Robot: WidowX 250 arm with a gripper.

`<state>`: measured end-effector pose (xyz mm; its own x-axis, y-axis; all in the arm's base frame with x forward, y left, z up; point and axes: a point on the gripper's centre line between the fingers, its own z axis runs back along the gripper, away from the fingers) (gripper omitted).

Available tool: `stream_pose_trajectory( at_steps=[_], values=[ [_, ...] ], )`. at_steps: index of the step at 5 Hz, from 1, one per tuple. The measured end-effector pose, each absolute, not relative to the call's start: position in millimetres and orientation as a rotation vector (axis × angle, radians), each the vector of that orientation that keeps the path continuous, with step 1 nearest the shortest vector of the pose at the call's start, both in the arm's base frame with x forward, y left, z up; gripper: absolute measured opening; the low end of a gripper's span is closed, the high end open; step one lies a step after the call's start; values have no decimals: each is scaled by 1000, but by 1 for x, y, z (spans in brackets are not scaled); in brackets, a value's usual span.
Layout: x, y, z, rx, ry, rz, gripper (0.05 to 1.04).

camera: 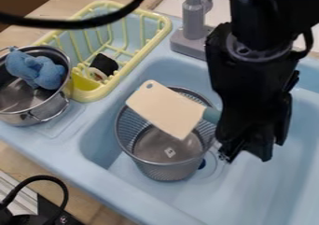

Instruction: Put the chopper inside the basket

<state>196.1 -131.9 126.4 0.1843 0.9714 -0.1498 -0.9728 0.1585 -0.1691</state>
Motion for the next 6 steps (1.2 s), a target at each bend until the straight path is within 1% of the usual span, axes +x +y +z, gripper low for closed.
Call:
stream_pose_trajectory(
  at_steps=[1,2,3,4,5,6],
  values=[
    [197,-133,124,-246,9,1371,499],
    [199,-131,122,-242,10,1374,799],
    [201,-126,123,-240,9,1392,1001],
    [201,-120,130,-251,-9,1410,999],
    [206,-107,138,-215,-31,1443,999],
    [212,-103,146,-227,-37,1473,999]
  ],
)
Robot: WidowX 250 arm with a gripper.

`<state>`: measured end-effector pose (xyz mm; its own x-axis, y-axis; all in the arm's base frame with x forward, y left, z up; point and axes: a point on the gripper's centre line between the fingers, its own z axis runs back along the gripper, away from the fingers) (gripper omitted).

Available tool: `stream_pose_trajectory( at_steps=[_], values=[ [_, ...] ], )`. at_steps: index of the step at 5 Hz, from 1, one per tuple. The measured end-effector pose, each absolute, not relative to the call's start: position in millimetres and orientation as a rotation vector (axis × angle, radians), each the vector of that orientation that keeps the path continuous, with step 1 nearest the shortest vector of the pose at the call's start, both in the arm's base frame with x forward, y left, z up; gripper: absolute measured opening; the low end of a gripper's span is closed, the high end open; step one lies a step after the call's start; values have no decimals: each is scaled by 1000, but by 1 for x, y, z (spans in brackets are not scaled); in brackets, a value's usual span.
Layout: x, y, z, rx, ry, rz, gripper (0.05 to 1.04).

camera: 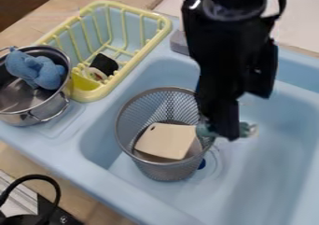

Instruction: Put the chopper inside the basket

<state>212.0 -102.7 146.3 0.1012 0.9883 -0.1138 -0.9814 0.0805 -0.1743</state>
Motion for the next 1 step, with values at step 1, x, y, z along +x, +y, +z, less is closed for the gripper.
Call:
stream_pose_trajectory(
  at_steps=[1],
  values=[
    [209,-105,142,-183,-74,1486,999]
  ],
)
